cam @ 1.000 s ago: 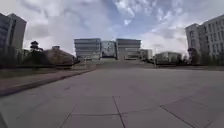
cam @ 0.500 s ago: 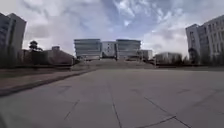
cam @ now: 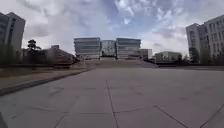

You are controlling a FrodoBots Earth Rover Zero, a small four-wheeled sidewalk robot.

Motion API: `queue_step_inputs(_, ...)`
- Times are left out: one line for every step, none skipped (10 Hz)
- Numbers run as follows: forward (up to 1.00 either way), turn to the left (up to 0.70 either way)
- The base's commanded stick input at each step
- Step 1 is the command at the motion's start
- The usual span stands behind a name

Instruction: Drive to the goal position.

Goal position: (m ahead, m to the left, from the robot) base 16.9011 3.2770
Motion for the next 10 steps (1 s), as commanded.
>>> queue_step_inputs(0.7,0.0)
queue_step_inputs(0.7,0.0)
queue_step_inputs(0.7,0.0)
queue_step_inputs(0.7,0.0)
queue_step_inputs(0.7,0.0)
queue_step_inputs(0.7,0.0)
queue_step_inputs(0.7,0.0)
queue_step_inputs(0.7,0.0)
queue_step_inputs(0.7,0.0)
queue_step_inputs(0.7,0.0)
